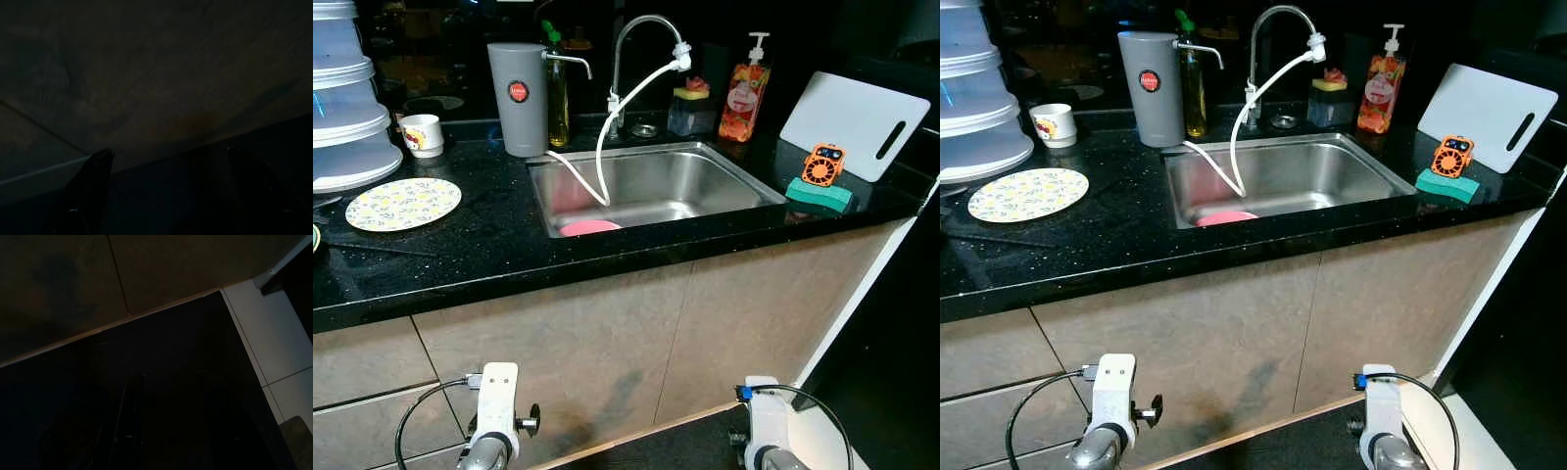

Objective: Kitchen organization

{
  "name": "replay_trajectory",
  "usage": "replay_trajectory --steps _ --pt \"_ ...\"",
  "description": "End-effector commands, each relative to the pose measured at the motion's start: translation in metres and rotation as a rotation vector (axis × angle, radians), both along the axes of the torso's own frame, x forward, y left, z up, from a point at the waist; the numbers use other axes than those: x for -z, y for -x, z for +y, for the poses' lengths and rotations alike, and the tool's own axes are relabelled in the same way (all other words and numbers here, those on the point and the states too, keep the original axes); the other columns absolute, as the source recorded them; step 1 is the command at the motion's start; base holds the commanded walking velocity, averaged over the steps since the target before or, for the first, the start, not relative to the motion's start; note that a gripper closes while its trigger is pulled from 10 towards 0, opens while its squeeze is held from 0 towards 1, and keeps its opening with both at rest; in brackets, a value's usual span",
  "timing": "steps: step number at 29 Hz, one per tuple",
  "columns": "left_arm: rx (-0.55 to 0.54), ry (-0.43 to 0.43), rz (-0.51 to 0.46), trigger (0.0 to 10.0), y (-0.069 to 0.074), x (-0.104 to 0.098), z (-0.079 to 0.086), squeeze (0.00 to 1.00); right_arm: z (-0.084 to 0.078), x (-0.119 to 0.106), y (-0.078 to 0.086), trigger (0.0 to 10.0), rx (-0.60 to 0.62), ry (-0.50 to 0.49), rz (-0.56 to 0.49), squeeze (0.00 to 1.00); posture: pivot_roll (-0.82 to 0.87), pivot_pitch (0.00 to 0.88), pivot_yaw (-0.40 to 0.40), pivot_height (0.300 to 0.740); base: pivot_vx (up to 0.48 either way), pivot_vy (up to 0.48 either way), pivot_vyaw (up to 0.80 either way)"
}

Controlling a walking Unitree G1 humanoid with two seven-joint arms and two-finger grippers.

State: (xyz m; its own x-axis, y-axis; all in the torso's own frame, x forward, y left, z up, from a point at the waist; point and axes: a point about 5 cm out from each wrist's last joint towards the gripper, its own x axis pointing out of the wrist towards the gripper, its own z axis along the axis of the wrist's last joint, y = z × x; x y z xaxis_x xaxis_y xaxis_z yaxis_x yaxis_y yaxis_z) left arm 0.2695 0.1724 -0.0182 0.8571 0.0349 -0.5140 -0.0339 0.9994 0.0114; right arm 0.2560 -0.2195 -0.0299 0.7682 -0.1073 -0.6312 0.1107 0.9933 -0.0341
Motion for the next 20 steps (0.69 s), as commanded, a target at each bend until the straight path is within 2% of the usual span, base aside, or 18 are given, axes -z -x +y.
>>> replay_trajectory --steps 1,6,15,20 --pt "0.011 -0.003 0.01 10.0 -0.0016 -0.0002 0.0008 0.0 0.001 -0.0029 -0.0032 10.0 0.011 -0.004 -0.021 0.0 -0.17 0.0 0.009 0.74 0.0 0.0 0.0" --pt "-0.003 0.007 0.001 10.0 -0.0068 -0.0039 0.0008 0.0 0.0061 -0.0051 -0.0081 10.0 0.013 -0.009 -0.031 0.0 -0.16 0.0 0.021 0.74 0.0 0.0 0.0" --pt "0.003 0.005 0.006 10.0 -0.0034 -0.0014 -0.0004 0.0 0.0092 -0.0054 -0.0086 10.0 0.056 -0.019 -0.053 0.0 -0.15 0.0 0.042 0.74 0.0 0.0 0.0" --pt "-0.034 0.04 0.012 10.0 -0.0036 -0.001 0.0008 0.0 0.0094 -0.007 -0.01 10.0 0.075 -0.019 -0.07 0.0 -0.16 0.0 0.055 0.74 0.0 0.0 0.0"
